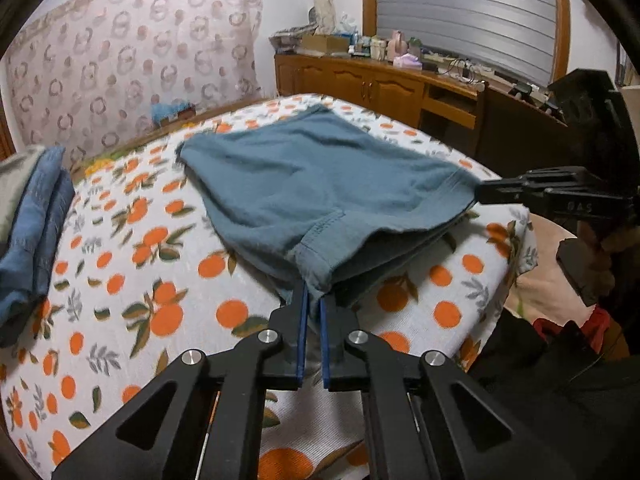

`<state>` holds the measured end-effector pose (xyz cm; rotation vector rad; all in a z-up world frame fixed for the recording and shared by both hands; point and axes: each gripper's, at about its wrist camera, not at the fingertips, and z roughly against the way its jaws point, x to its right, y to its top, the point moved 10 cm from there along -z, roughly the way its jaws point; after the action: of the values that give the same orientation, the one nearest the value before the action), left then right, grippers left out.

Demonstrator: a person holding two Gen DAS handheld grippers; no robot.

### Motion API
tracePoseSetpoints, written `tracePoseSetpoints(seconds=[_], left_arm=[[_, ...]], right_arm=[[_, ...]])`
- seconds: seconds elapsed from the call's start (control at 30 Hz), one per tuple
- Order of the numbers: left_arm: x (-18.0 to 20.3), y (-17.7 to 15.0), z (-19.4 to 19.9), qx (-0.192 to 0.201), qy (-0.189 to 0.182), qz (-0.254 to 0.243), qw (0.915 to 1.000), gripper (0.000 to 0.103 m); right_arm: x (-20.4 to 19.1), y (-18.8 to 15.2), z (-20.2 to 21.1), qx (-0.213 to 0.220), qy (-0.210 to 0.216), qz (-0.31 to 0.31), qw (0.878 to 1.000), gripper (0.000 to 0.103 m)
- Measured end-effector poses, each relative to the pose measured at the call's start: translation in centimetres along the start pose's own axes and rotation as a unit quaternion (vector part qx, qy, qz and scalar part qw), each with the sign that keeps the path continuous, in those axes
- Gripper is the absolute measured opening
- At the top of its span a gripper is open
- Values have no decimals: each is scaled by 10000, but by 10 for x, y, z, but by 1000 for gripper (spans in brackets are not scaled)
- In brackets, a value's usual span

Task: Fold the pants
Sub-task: 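Close the right tool on the teal shorts' hem while the left tool holds it, then lift the teal shorts with both tools and lay them folded over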

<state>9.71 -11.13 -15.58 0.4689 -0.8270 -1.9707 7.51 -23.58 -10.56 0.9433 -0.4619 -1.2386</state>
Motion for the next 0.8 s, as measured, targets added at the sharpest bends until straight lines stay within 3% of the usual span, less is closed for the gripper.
tracePoseSetpoints(seconds=[0.07, 0.13, 0.23, 0.8], left_arm=[[-1, 0, -1, 6, -27, 35, 10000, 6], [-1, 0, -1, 1, -11, 32, 10000, 6], [-2, -1, -2, -13, -21, 53, 10000, 6], [-1, -4, -4, -44, -39, 118, 9999, 8]], right_arm=[[0, 2, 0, 21, -37, -24, 10000, 6], [2, 5, 1, 97, -157, -35, 9998, 21], [5, 11, 5, 251, -203, -124, 9994, 34], [4, 0, -27, -140, -182, -145, 9996, 35]])
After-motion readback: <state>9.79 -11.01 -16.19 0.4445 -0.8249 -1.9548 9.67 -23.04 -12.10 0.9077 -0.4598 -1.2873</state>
